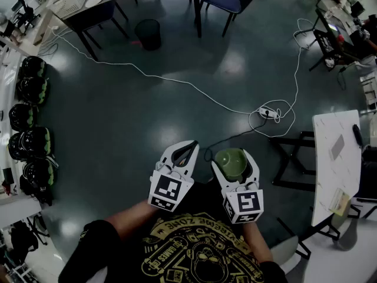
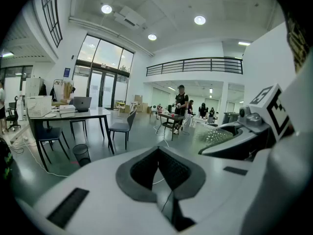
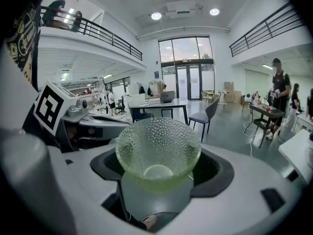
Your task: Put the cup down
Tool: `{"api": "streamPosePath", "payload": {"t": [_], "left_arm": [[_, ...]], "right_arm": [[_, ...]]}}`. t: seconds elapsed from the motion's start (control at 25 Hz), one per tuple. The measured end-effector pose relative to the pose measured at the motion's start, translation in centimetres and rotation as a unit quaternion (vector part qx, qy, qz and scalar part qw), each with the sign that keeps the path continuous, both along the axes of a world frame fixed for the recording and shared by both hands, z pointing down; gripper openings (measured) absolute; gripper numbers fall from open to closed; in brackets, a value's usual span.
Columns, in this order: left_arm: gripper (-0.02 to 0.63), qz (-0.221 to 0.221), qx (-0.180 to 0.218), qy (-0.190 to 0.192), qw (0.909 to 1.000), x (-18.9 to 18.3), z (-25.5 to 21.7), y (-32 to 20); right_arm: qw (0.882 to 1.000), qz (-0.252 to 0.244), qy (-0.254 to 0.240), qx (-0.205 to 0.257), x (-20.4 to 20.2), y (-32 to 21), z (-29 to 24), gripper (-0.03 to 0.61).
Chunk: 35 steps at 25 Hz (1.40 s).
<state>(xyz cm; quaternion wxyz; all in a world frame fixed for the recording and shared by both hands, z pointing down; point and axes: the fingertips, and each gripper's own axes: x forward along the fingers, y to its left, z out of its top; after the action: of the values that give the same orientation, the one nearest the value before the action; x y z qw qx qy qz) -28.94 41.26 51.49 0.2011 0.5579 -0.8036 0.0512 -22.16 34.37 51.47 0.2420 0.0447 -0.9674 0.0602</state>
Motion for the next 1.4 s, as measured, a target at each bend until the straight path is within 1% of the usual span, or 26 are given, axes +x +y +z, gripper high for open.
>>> {"api": "streamPosePath", "payload": {"t": [0.32, 0.6, 0.84, 1.12, 1.4], "left_arm": [[0.011, -0.004, 0.003, 0.001, 1.0000, -0.3, -0.1, 0.2], [0.011, 0.006, 0.003, 0.006, 1.0000, -0.1, -0.1, -0.1], [0.011, 0.038, 0.009, 0.010, 0.9992, 1.1, -0.4, -2.1], [0.011, 0.086, 0.023, 0.010, 0.9960, 3.6, -1.2, -6.4], [0.011, 0.113, 0.029, 0.006, 0.9932, 6.0, -2.1, -10.7]], "right_arm": [[1.000, -0.007, -0.001, -0.010, 0.1, 0.1, 0.4, 0.387], [1.000, 0.010, 0.000, -0.007, 0.6, -0.3, 0.1, 0.387], [0.999, 0.040, 0.005, -0.002, 2.3, -1.9, -0.4, 0.387], [0.996, 0.088, 0.007, 0.011, 5.3, -5.6, -1.2, 0.388], [0.993, 0.117, 0.004, 0.015, 7.8, -9.6, -1.8, 0.388]]}}
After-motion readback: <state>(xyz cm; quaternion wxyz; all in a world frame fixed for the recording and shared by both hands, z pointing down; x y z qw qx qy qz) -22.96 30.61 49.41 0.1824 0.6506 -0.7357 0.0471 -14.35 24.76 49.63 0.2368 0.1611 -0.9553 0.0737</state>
